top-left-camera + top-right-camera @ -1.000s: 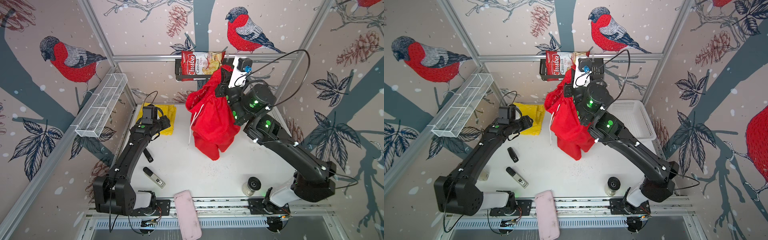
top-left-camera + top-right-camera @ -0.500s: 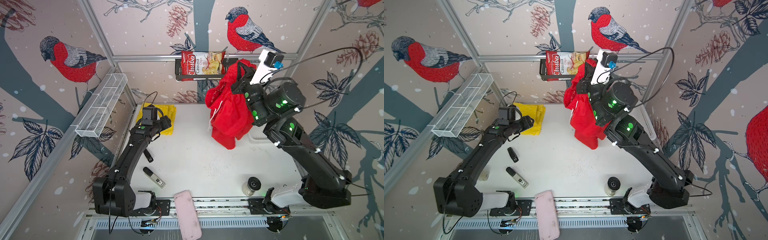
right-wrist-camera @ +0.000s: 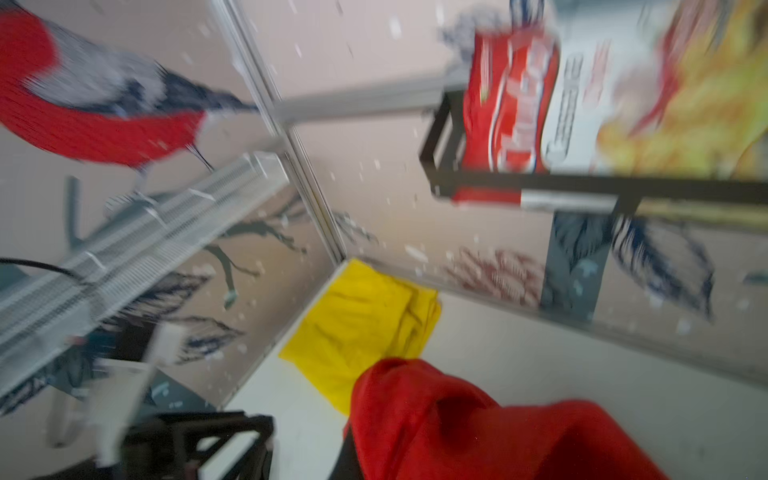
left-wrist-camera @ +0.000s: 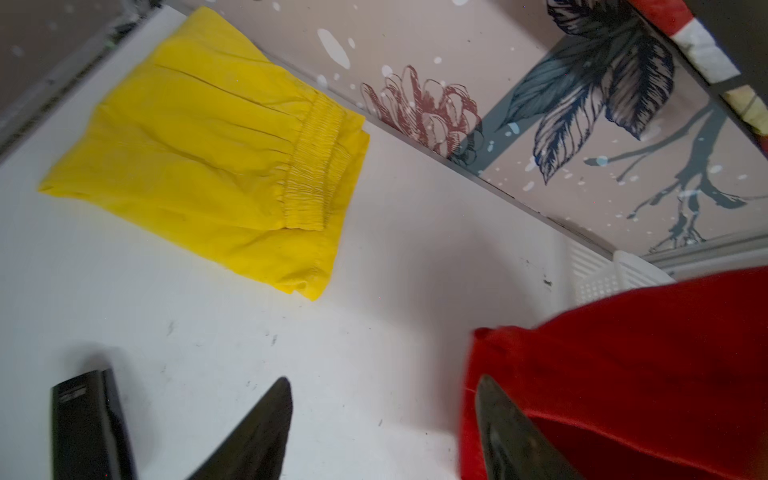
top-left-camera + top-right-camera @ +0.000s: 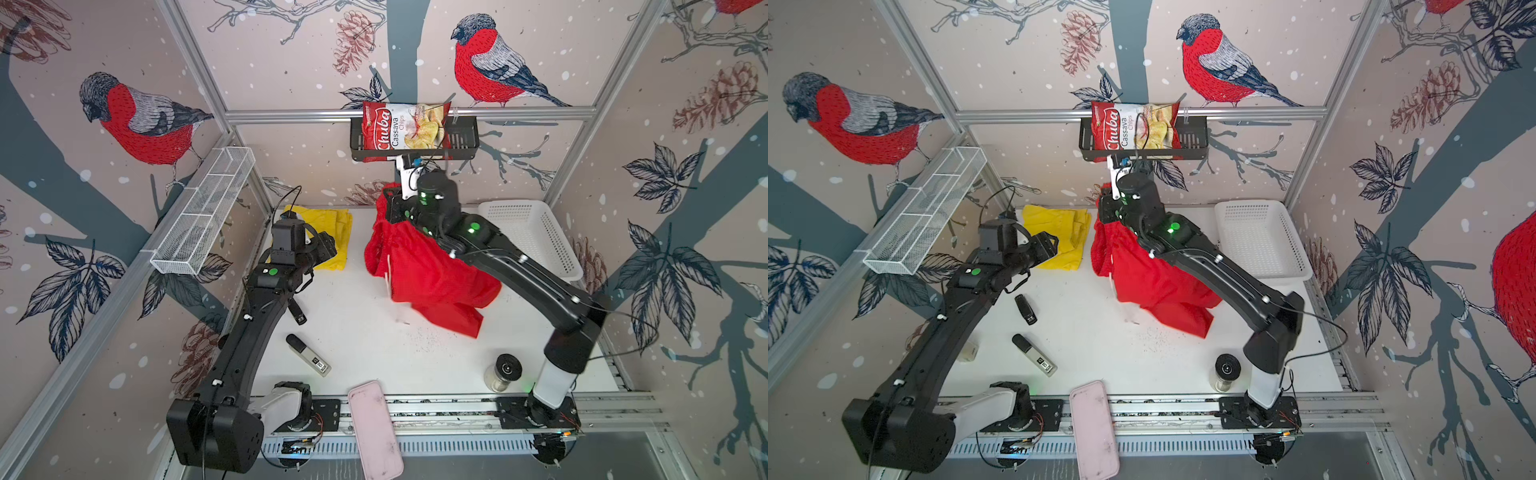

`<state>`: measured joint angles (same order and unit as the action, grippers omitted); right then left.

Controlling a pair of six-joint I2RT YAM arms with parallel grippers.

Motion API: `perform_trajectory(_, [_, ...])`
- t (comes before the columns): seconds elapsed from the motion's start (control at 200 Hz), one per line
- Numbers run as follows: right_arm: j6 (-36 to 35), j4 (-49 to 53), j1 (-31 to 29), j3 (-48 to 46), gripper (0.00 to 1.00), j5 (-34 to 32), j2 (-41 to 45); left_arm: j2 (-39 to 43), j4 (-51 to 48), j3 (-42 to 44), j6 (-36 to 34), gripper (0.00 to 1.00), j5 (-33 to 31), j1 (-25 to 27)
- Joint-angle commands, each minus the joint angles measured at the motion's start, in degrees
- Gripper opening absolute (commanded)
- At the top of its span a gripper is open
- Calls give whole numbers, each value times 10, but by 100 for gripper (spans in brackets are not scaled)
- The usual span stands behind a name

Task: Fold and stack the shorts
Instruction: 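Lay the red shorts on the table center and release the right gripper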

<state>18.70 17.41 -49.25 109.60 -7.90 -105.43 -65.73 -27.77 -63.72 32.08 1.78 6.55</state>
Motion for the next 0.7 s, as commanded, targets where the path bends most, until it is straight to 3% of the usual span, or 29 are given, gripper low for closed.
perform_trajectory(0.0, [110, 16, 41, -44, 54, 143, -38, 11, -22, 16, 10, 74, -59, -4])
perform_trajectory(0.06, [135, -8, 59, -92, 59, 181, -45, 15, -13, 31, 9, 76, -55, -8])
perform_trajectory(0.145, [144, -56, 71, -164, 61, 175, -15, 7, -8, 42, 11, 77, -44, -10])
perform_trajectory(0.465, [109, -59, 129, -386, 83, -3, 194, -55, 82, 54, 50, 79, 69, -3])
perform_trajectory(0.575, [107, -34, 151, -470, 86, -74, 263, -123, 79, 9, 49, 79, 53, 41])
perform_trajectory(0.695, [112, -37, 182, -560, 86, -93, 341, -215, 68, -61, 41, 78, 31, 106])
